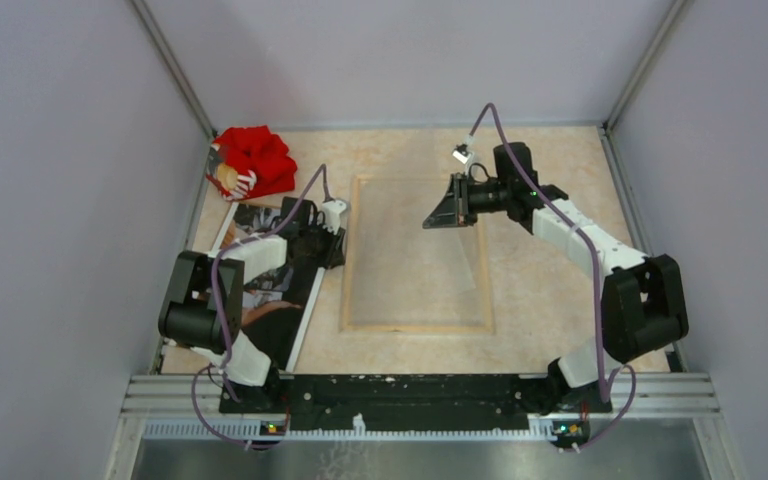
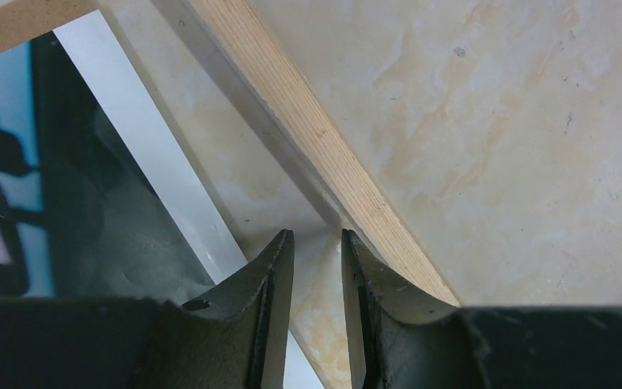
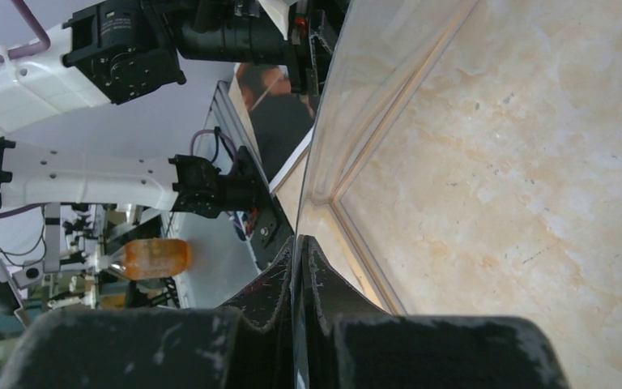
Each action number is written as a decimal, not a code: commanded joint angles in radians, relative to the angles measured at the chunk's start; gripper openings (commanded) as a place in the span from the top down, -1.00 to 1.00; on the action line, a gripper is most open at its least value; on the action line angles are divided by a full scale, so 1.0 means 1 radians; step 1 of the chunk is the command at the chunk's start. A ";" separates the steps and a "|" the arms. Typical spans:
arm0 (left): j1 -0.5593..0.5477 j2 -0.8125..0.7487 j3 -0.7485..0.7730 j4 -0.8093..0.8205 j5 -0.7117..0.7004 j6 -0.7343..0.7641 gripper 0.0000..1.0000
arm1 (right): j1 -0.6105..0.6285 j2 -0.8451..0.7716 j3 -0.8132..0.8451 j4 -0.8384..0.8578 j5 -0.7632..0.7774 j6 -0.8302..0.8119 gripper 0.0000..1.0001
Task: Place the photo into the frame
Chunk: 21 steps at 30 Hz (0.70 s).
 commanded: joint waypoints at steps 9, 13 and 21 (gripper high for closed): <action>0.014 0.025 0.009 -0.034 0.002 -0.004 0.30 | 0.020 -0.032 0.034 0.048 -0.009 -0.006 1.00; 0.014 0.025 0.009 -0.034 0.005 -0.002 0.30 | 0.031 -0.070 0.025 0.038 -0.006 -0.013 1.00; 0.015 0.026 0.008 -0.034 0.010 -0.005 0.31 | 0.034 -0.108 0.021 0.026 0.001 -0.017 1.00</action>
